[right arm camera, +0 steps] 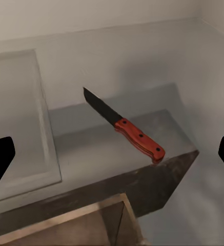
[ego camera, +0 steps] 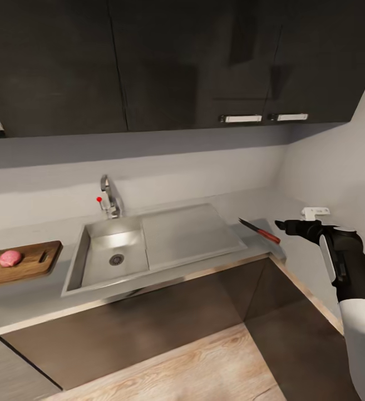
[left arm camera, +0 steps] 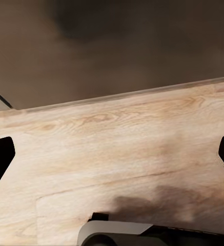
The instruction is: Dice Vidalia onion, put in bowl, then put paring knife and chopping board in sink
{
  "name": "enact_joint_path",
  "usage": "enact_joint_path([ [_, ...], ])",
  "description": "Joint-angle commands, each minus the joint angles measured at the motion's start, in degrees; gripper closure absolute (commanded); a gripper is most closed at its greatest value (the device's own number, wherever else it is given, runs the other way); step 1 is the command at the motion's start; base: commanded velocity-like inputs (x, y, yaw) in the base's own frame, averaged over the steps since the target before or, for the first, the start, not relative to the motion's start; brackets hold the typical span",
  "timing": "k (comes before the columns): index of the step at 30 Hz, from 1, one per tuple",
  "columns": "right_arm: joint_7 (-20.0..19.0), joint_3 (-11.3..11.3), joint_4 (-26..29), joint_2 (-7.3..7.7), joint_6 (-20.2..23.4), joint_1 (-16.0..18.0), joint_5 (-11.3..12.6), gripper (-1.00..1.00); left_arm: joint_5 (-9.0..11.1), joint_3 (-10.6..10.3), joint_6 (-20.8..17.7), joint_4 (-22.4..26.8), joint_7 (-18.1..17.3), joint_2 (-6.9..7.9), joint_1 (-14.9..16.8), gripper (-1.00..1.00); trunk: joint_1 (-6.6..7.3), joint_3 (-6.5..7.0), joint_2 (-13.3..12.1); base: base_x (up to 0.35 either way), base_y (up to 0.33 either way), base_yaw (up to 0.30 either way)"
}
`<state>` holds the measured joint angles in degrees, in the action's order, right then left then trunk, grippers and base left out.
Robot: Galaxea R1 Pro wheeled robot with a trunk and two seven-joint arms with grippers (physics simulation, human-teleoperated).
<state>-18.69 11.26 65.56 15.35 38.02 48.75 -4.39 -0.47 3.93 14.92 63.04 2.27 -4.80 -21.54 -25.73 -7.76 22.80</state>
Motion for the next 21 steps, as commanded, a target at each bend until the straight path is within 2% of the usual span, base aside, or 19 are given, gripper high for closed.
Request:
enact_joint_path([
  [1,-0.46,0.05,-0.06,-0.02,0.21,0.04,-0.46,-1.0,-0.06,0.04,0.08,0.0,0.11,-0.04,-0.02,-1.0,-0.06,-0.11,0.12,0.201,-0.203,0.0],
  [11,-0.42,0.03,-1.48,-0.05,0.15,0.03,-0.45,-1.0,-0.06,0.04,0.11,-0.26,0.11,-0.04,0.0,-1.0,-0.06,-0.11,0.12,0.191,-0.232,0.009],
  [15,-0.39,0.0,-2.4,-0.12,0.13,0.03,-0.45,-1.0,-0.06,0.09,0.11,-0.34,0.11,-0.04,-0.01,-1.0,-0.06,-0.15,0.12,0.047,-0.187,0.176],
  [21,-0.44,-0.01,-4.88,-0.14,-0.53,0.03,-0.45,-1.0,-0.06,0.13,0.11,-0.37,0.11,-0.04,0.0,-1.0,-0.06,-0.25,0.12,0.006,-0.029,0.181],
])
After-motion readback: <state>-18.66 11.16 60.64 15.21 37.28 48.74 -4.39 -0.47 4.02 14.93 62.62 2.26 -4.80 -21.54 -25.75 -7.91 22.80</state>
